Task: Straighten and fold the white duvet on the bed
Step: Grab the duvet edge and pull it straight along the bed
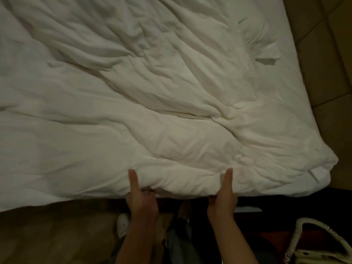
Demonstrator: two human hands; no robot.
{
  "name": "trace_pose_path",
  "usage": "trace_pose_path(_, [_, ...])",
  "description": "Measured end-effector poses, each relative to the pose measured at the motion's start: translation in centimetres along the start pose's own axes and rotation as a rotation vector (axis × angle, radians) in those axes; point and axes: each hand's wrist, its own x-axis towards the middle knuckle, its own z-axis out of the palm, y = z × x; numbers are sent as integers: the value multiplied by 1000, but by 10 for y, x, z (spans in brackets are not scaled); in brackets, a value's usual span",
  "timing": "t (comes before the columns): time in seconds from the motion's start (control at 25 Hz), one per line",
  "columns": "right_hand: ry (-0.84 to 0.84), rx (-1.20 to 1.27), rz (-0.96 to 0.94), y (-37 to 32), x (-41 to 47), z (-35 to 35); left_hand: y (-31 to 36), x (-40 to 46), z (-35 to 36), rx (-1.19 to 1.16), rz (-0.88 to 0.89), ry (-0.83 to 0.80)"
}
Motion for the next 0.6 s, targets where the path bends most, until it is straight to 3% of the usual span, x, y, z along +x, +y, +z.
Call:
trace_pose_path(0.08, [-207, 23, 85, 41, -38, 19, 38, 18, -25, -58, 56, 12])
trace_pose_path(0.2, [-384, 9, 184, 100, -78, 60, 87, 43, -39, -25, -86, -90])
trace_pose_path(0.28, [-320, -143, 67, 120, -80, 73, 93, 50, -36, 132, -164, -14])
trace_pose_path(0.4, [-66, -207, -211, 127, -71, 65, 79, 47, -43, 245, -159, 214])
trace_pose_path(0.48, [61, -109, -235, 135, -75, 57, 96, 39, -56, 173, -156, 86])
trace_pose_path(0.6, [-93, -60, -115, 163, -110, 65, 151, 58, -82, -16, -123, -77])
